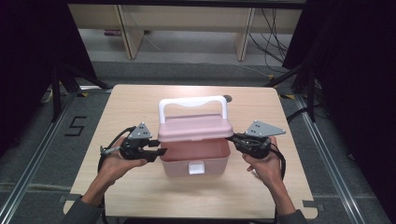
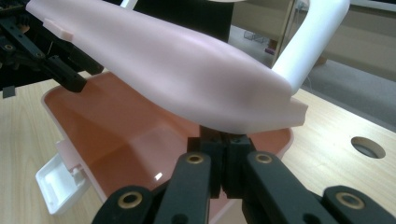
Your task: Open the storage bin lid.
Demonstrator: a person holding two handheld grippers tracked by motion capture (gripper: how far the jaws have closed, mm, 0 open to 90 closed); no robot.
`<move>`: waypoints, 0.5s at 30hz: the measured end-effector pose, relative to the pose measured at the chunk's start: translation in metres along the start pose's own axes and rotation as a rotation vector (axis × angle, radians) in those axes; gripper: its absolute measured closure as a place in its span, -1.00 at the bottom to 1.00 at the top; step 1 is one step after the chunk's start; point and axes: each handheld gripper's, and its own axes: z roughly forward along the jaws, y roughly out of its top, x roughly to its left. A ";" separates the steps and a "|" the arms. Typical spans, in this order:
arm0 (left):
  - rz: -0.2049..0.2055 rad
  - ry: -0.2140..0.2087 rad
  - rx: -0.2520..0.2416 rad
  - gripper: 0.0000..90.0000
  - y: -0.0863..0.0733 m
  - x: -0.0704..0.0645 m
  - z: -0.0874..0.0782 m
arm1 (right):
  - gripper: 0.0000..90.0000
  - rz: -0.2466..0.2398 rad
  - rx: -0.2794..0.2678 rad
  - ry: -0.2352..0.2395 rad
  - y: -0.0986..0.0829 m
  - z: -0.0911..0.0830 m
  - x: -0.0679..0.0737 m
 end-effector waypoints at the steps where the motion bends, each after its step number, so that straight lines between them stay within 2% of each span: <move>1: 0.001 0.001 0.002 0.30 0.000 0.001 0.000 | 1.00 -0.002 -0.004 0.000 0.001 0.001 0.000; 2: 0.000 0.003 0.004 0.30 0.000 0.002 0.000 | 1.00 0.015 -0.003 0.007 0.001 0.002 0.000; 3: 0.001 0.003 0.004 0.30 0.000 0.003 0.000 | 1.00 0.010 -0.004 0.010 0.002 0.002 0.000; 4: -0.003 0.006 0.001 0.30 -0.001 0.004 0.000 | 1.00 -0.018 -0.013 -0.005 0.003 0.003 -0.002; 6: -0.005 0.011 -0.002 0.30 -0.001 0.004 0.000 | 1.00 -0.012 -0.012 -0.005 0.005 0.003 -0.001; 7: 0.002 0.011 0.000 0.30 -0.001 0.004 0.000 | 1.00 0.008 -0.019 0.009 0.006 0.005 0.000; 8: 0.006 0.012 0.003 0.30 0.000 0.003 0.000 | 1.00 0.005 -0.010 0.005 0.007 0.004 -0.001; 10: 0.013 0.016 0.005 0.30 0.000 0.003 0.000 | 1.00 -0.009 -0.033 -0.014 0.008 0.005 -0.002; 11: 0.014 0.010 0.002 0.31 -0.001 0.004 0.000 | 1.00 -0.004 -0.018 -0.005 0.009 0.004 -0.003; 15: 0.029 0.017 0.004 0.31 -0.001 0.002 0.000 | 1.00 -0.005 -0.040 -0.015 0.012 0.006 -0.005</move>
